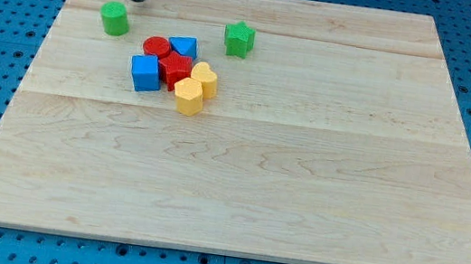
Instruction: Move the green circle towards the top left of the board
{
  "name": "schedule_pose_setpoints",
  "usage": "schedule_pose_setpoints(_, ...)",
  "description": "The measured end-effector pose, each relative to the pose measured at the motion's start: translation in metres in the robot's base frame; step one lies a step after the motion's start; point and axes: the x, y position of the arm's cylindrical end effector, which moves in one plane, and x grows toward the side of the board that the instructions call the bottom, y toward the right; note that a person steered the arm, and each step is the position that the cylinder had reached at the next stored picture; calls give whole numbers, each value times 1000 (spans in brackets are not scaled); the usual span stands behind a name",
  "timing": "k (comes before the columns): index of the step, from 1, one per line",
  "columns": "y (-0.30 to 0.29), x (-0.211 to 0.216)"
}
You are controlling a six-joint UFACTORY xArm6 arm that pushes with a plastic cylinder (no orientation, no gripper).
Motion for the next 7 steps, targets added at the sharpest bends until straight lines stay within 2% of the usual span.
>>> schedule_pose_setpoints(1, 30, 46)
schedule_pose_setpoints(2, 23, 93)
schedule_pose_setpoints(3, -47, 95)
schedule_pose_setpoints(5, -32, 51)
schedule_pose_setpoints(7, 16, 44)
